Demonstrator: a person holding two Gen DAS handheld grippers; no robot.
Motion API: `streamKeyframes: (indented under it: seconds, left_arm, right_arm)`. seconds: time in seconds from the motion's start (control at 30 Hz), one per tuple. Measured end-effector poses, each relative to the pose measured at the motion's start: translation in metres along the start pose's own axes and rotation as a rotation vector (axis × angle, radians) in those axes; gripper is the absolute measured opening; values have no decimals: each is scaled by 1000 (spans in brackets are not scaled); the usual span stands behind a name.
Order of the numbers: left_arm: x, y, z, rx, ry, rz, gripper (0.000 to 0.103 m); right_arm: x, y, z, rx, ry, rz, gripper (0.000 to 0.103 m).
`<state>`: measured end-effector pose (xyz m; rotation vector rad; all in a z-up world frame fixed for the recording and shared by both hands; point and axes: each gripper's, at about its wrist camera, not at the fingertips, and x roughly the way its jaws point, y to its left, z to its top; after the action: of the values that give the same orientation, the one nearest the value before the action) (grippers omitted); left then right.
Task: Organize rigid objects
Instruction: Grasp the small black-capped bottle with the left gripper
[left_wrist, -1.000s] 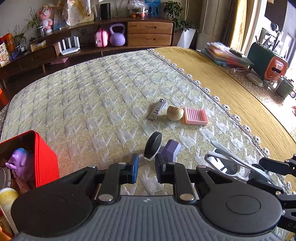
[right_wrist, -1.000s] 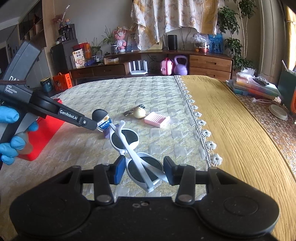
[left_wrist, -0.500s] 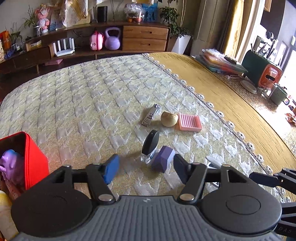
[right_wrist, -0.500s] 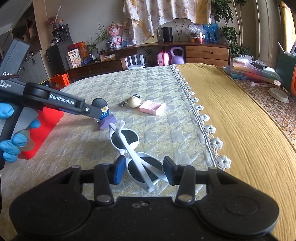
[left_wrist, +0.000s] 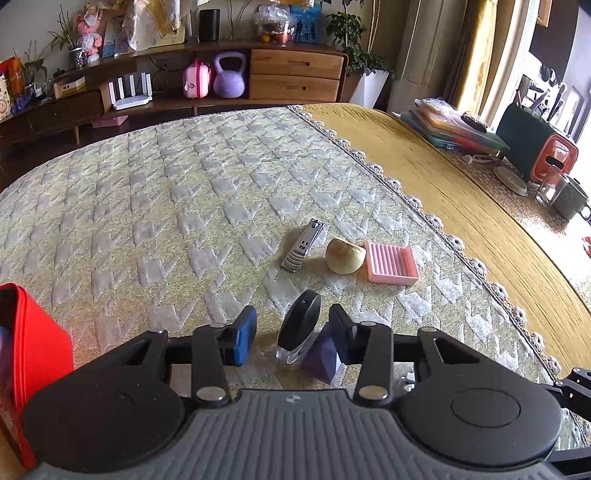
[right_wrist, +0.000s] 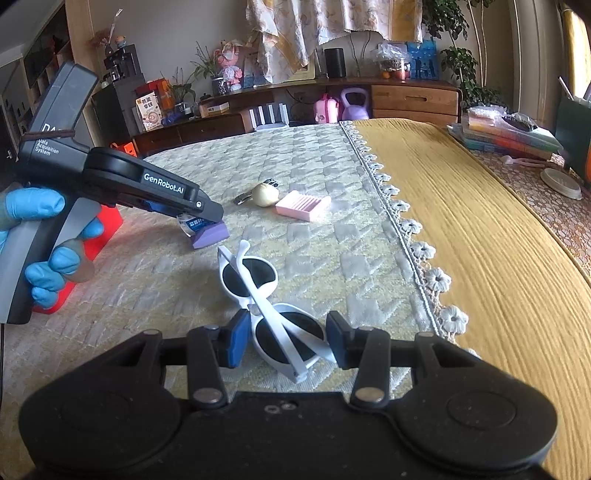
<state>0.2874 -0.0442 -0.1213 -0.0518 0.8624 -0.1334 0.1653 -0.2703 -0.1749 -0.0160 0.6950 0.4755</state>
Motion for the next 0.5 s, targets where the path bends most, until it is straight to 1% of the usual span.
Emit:
streamKeyframes:
  seconds: [0.07,0.13,0.17,0.2,0.37,0.5]
  left_arm:
    - [0,0,1,-1,-2,-4,32]
    - [0,0,0,4,-5,-14,25]
    - [-1,0,0,9,-6,-16,19]
    - [-1,-1,-1,15,-7,-8,16]
    - [-5,-2,-2,21,-8,28,15]
    - [-14,1,-1,-2,-1,18,15]
  right_arm:
    - [0,1,0,-2,0,-2,44]
    - [1,1,0,-2,1,-3,44]
    - [1,1,1,-2,1,-2,44]
    - [1,1,1,-3,1,-4,44]
    - [0,4,1,-4,-2,-17,44]
    - [-3,6,2,10,-8,-32,44]
